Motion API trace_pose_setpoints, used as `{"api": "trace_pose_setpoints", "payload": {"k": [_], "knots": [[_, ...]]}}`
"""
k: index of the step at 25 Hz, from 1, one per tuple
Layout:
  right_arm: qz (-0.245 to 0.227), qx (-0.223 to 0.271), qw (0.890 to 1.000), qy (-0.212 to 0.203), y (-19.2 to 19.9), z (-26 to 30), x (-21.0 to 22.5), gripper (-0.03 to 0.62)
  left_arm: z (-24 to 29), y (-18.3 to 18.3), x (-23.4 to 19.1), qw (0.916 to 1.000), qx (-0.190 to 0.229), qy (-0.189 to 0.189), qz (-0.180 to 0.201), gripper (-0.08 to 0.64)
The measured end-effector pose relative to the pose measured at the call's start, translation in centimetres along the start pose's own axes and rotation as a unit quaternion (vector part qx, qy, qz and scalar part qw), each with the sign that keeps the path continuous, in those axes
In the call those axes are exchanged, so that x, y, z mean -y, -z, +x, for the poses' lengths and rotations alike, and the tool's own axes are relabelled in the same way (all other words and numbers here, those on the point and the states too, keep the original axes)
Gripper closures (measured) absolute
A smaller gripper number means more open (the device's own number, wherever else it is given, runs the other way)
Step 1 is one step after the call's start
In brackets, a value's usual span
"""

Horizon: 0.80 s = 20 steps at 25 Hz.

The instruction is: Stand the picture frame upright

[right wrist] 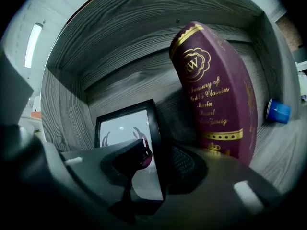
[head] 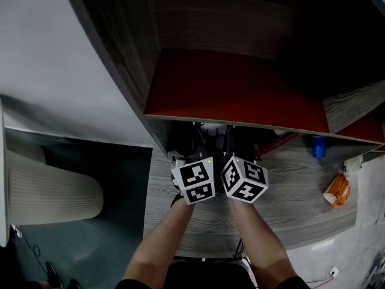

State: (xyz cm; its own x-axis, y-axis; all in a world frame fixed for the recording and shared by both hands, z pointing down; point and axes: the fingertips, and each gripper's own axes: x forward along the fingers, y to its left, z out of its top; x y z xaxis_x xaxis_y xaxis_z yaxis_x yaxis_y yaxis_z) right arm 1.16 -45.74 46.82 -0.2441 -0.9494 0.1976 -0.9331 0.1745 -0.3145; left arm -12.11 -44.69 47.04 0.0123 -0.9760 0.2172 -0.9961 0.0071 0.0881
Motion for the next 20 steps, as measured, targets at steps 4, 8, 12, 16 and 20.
{"api": "trace_pose_setpoints", "payload": {"k": [4,8,12,16,20], "knots": [[0.000,-0.001,1.000,-0.002,0.0,0.0,-0.1,0.468,0.0,0.0,0.0,1.0000,-0.002,0.001,0.001,0.497],[0.000,-0.003,1.000,-0.008,0.0,-0.2,-0.1,0.459,-0.1,0.0,0.1,1.0000,-0.001,0.001,0.001,0.497],[-0.003,-0.003,1.000,-0.009,0.0,-0.2,-0.1,0.459,-0.3,-0.5,0.1,1.0000,0.007,0.004,0.001,0.497],[-0.007,-0.002,1.000,-0.006,0.0,-0.2,-0.1,0.459,-0.7,-1.1,0.4,0.9996,0.020,0.008,0.021,0.499],[-0.009,0.000,1.000,-0.006,0.0,-0.3,-0.1,0.459,-1.6,-1.7,0.7,0.9983,0.035,0.013,0.044,0.500]]}}
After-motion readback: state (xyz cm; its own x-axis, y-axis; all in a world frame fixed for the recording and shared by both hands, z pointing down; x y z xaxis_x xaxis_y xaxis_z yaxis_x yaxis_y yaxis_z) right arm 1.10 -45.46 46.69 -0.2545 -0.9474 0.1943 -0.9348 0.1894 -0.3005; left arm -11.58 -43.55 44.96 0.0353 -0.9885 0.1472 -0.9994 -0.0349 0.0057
